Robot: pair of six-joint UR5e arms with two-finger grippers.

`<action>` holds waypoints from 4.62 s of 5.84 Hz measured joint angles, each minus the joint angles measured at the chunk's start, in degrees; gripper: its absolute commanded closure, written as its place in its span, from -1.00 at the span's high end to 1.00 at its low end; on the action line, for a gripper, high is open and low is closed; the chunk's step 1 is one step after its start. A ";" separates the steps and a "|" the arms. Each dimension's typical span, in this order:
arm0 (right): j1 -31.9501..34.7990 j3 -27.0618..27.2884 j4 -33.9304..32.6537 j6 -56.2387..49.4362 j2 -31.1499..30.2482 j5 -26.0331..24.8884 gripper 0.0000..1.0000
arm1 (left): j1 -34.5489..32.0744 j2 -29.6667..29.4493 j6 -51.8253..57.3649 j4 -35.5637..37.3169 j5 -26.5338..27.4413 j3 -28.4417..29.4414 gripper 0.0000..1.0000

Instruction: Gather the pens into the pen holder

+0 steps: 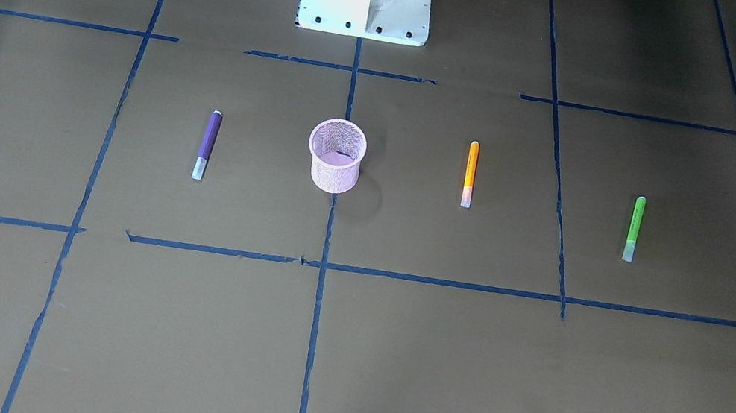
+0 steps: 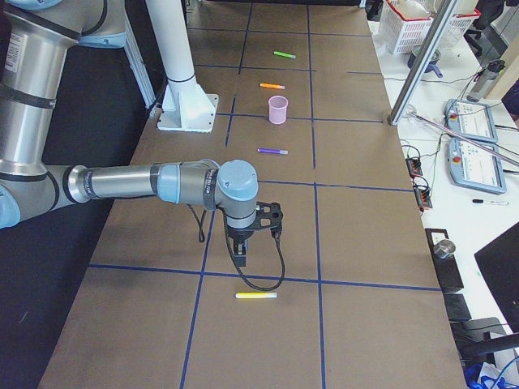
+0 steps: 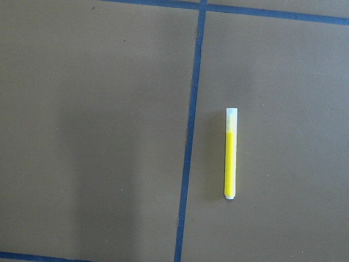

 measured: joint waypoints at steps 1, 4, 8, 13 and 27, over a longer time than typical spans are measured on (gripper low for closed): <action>-0.04 0.03 0.16 -0.01 -0.11 1.37 1.00 | 0.77 0.53 -0.10 -1.23 -2.36 -0.34 1.00; -1.38 -0.50 5.66 -0.28 -0.17 2.44 1.00 | 14.96 -4.85 -1.21 -3.48 -7.00 1.54 1.00; -2.41 -0.56 6.23 -0.34 -0.17 2.56 1.00 | 36.19 -18.63 -17.62 -8.65 6.65 10.65 1.00; -2.55 -0.63 6.24 -0.16 -0.17 3.04 1.00 | 40.06 -24.09 -23.81 -17.09 9.25 23.55 0.29; -4.28 -0.78 6.27 -0.08 0.02 4.02 1.00 | 66.67 -46.19 -71.82 -22.72 49.30 -0.39 -1.00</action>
